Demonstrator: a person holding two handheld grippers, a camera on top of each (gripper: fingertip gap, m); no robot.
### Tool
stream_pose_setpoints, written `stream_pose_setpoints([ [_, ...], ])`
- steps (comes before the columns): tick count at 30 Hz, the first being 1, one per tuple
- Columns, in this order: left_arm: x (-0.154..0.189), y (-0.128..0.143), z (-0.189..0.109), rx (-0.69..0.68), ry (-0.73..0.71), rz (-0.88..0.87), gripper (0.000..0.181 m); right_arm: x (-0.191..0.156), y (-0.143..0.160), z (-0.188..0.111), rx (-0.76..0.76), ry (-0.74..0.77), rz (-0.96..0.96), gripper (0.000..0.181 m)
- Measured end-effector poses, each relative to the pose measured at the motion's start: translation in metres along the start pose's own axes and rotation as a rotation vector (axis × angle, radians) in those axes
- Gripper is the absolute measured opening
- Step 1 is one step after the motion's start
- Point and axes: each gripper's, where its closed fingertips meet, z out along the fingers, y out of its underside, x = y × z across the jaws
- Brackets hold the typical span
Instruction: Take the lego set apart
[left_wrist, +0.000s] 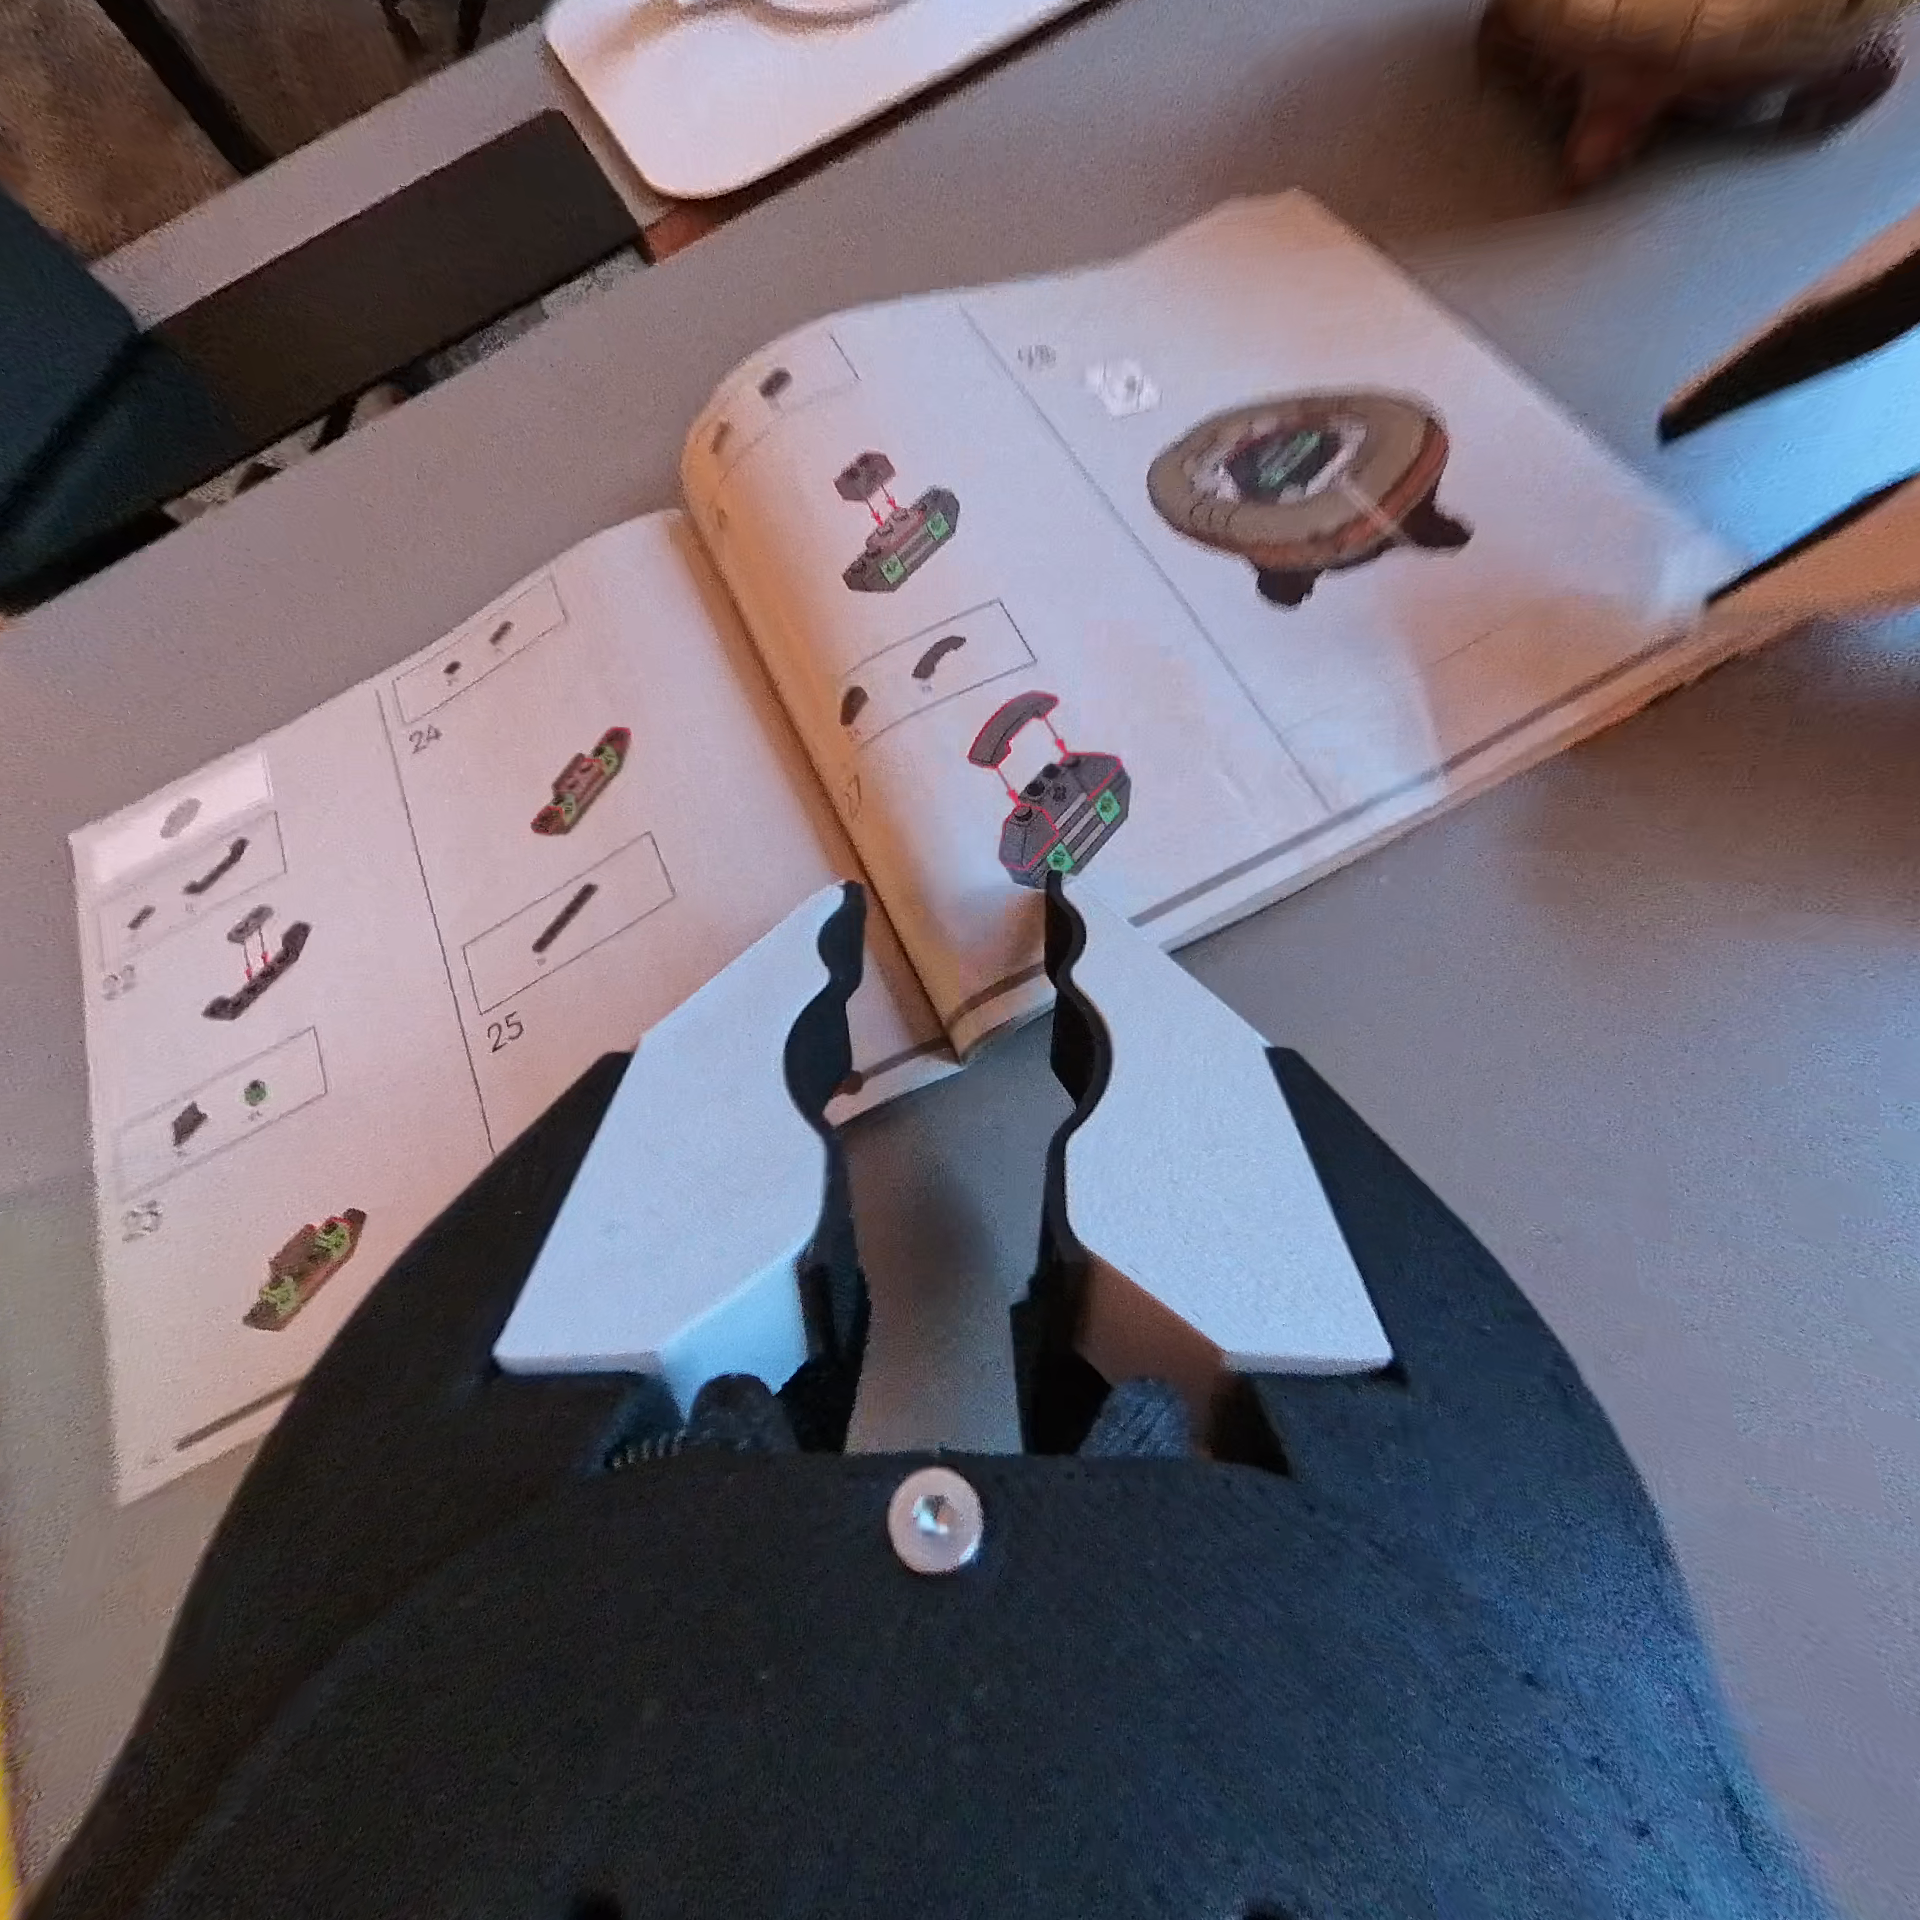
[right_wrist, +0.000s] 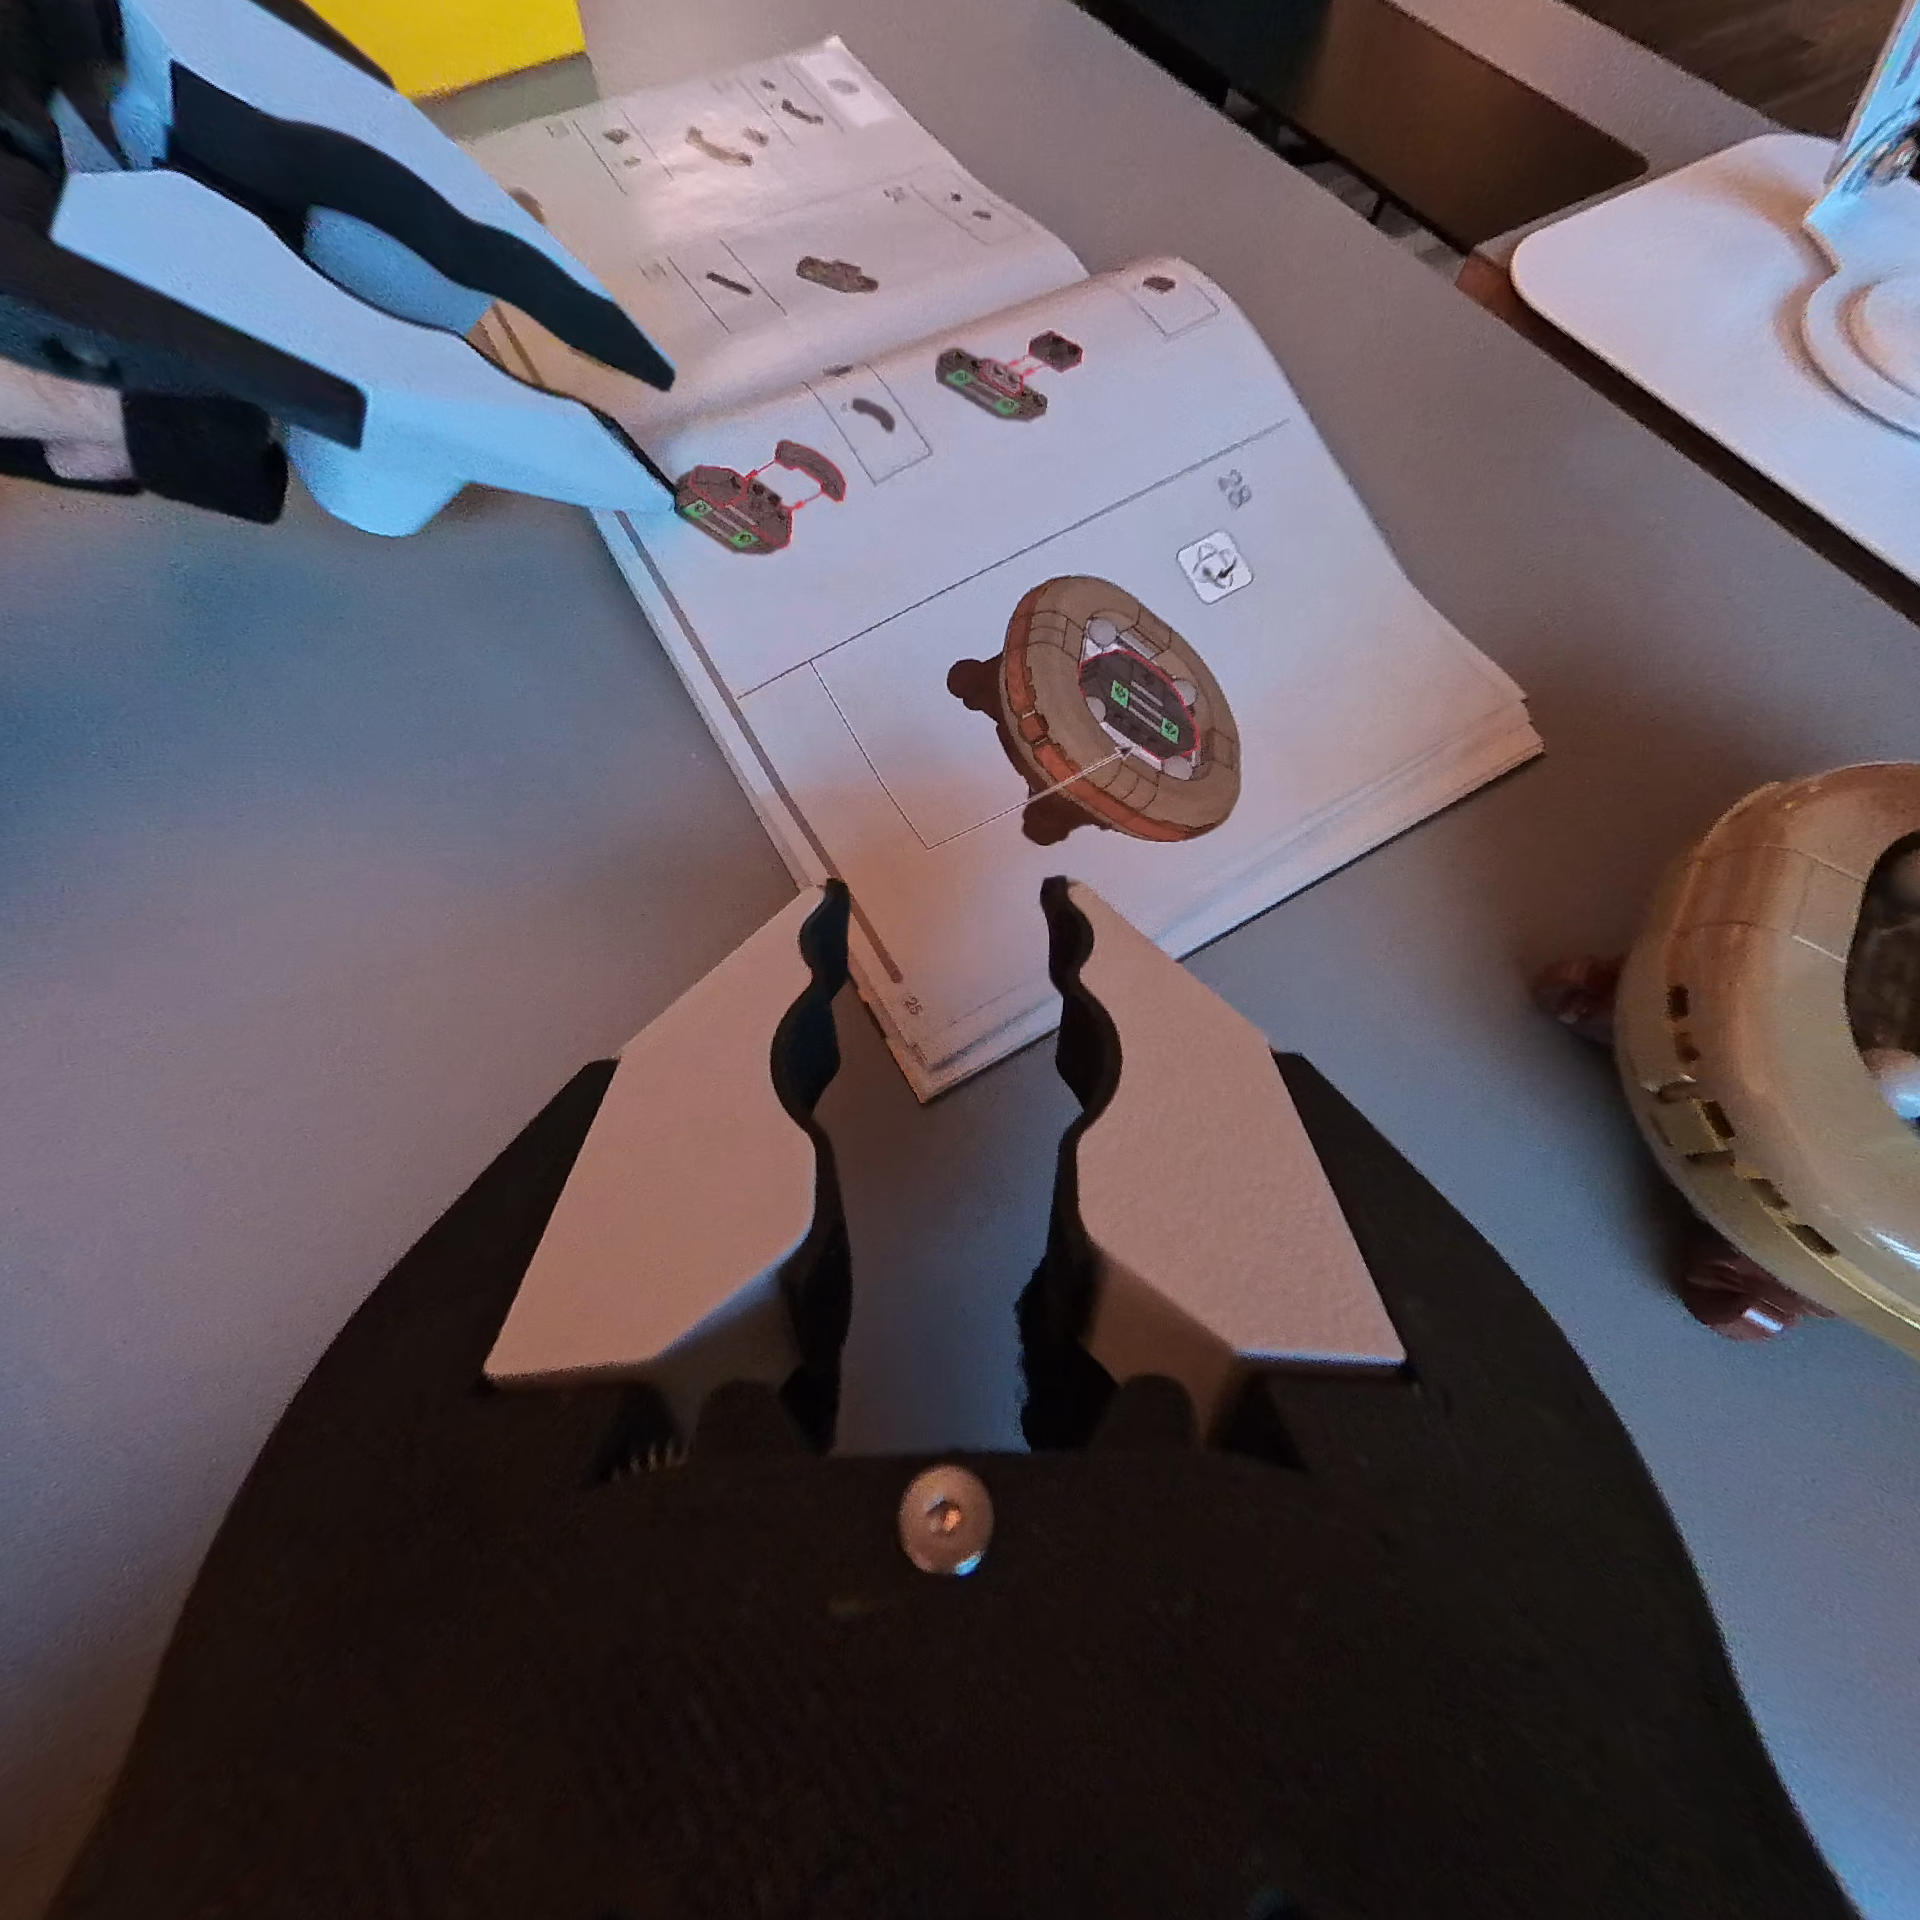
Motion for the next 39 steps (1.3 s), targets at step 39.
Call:
stream_pose_setpoints([
  [39, -0.007, 0.01, -0.015, 0.01, 0.149, -0.125, 0.059, -0.027, 0.01, 0.025, -0.08, -0.11, -0.028, 0.06],
])
